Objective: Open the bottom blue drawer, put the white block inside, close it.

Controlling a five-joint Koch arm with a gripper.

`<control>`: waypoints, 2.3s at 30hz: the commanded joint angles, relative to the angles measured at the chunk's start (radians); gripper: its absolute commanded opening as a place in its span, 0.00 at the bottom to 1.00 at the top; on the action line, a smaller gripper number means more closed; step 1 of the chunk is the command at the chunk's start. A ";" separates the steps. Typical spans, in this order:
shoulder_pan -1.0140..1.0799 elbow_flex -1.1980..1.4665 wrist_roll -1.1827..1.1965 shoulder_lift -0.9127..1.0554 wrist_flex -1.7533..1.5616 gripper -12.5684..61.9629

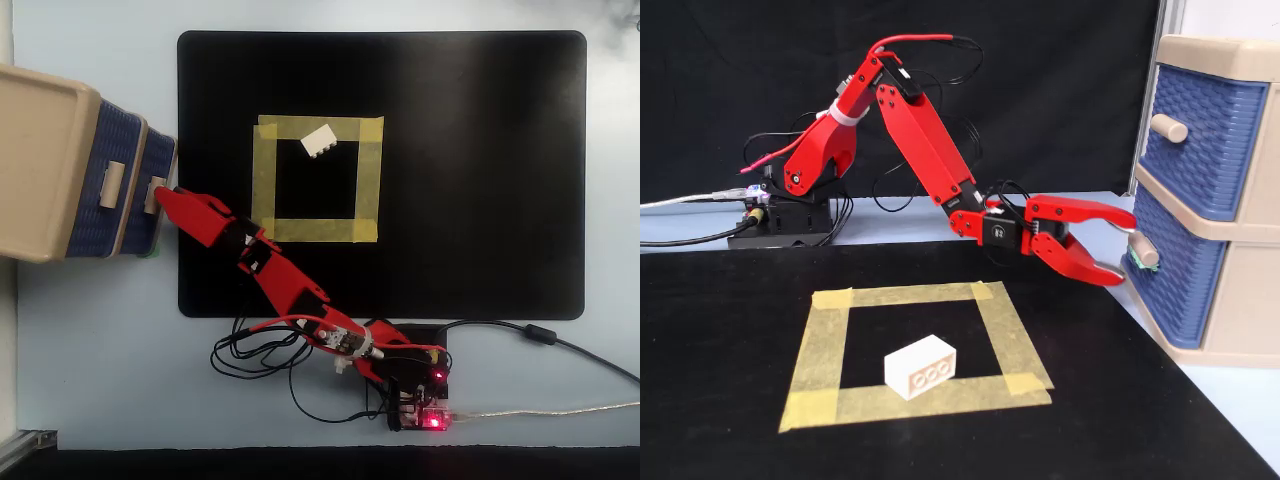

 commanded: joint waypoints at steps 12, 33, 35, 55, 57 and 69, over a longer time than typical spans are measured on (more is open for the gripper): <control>-0.021 -0.143 0.020 -0.028 0.078 0.45; 0.206 0.716 0.021 0.399 0.064 0.06; 0.209 0.718 0.020 0.403 0.071 0.07; 0.448 -0.038 0.146 1.026 1.951 0.63; 0.532 -0.330 0.192 0.845 2.214 0.63; 0.657 -1.143 0.195 0.146 2.503 0.62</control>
